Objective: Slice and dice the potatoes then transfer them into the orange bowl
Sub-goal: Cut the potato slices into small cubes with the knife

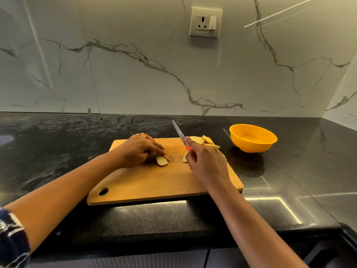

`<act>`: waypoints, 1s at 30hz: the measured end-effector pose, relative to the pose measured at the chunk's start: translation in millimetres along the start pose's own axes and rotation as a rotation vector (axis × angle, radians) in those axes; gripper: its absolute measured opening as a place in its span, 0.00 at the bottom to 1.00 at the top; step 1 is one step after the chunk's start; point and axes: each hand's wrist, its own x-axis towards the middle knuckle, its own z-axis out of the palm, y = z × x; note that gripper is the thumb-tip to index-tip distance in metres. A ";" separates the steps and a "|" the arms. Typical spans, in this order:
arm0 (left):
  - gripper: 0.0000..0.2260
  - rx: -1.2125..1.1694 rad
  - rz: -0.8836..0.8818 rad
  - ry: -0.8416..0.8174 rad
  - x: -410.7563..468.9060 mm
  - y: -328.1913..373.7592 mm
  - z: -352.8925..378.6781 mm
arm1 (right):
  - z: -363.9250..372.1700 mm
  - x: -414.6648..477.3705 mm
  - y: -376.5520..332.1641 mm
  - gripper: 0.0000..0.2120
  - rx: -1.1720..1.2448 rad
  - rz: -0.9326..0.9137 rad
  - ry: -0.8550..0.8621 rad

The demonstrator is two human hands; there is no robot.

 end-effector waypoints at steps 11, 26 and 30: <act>0.17 -0.010 0.084 -0.045 4.5 3.3 -8.5 | 0.1 -0.9 2.9 0.22 0.014 0.011 0.000; 0.20 -0.089 0.068 -0.202 21.7 7.4 -14.7 | -0.4 -2.1 8.7 0.22 0.018 0.035 -0.012; 0.23 -0.212 0.044 -0.249 19.2 7.3 -13.8 | 0.0 -2.0 9.1 0.22 0.023 0.045 -0.011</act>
